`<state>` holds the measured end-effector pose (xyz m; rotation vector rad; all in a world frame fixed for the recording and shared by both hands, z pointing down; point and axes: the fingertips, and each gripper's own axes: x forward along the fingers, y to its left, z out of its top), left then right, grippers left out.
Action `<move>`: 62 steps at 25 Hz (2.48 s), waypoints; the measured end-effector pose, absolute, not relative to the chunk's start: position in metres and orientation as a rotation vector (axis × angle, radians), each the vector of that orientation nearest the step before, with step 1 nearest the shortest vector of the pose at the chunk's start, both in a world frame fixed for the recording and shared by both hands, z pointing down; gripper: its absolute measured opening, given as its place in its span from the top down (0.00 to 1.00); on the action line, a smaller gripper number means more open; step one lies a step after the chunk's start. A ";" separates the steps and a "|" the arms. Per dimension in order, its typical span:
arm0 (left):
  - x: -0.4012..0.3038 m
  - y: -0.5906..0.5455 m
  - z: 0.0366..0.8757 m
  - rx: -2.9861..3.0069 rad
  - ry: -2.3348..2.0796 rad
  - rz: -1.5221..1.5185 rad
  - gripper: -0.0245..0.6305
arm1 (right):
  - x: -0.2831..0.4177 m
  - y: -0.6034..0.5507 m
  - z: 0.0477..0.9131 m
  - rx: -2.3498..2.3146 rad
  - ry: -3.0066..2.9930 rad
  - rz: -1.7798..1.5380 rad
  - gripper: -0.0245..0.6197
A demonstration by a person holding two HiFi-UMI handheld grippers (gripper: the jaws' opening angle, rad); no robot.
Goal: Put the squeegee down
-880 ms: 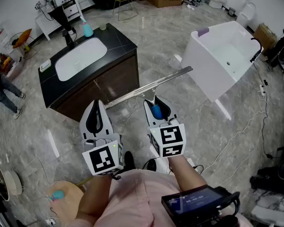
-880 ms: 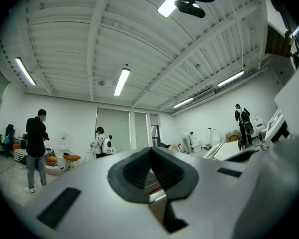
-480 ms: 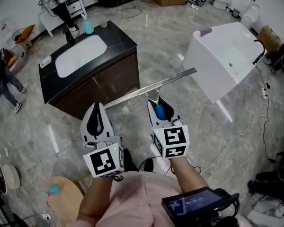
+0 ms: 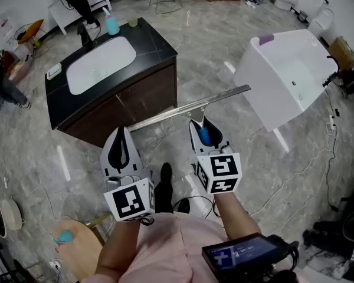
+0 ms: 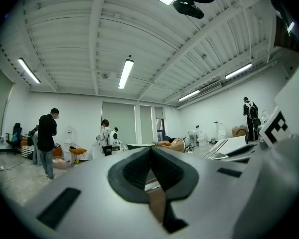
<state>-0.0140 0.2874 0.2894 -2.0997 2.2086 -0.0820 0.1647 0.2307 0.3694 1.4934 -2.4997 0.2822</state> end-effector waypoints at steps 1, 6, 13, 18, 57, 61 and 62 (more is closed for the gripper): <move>-0.018 0.276 0.291 -2.106 2.219 -0.069 0.95 | 0.161 0.219 0.371 1.494 -2.498 0.284 0.77; -0.045 0.217 0.293 -2.115 2.252 -0.030 0.95 | 0.137 0.160 0.376 1.494 -2.481 0.291 0.77; -0.081 0.142 0.281 -2.119 2.201 -0.007 0.95 | 0.093 0.085 0.367 1.506 -2.487 0.265 0.77; -0.096 0.107 0.274 -2.103 2.156 -0.024 0.95 | 0.079 0.052 0.352 1.527 -2.507 0.229 0.77; -0.096 -0.154 0.283 -1.875 2.341 -0.177 0.95 | 0.070 -0.254 0.361 1.300 -2.637 0.294 0.77; -0.105 -0.155 0.274 -1.816 2.368 -0.162 0.95 | 0.058 -0.266 0.349 1.259 -2.671 0.266 0.77; -0.108 -0.155 0.274 -1.804 2.378 -0.160 0.95 | 0.055 -0.268 0.348 1.248 -2.677 0.261 0.77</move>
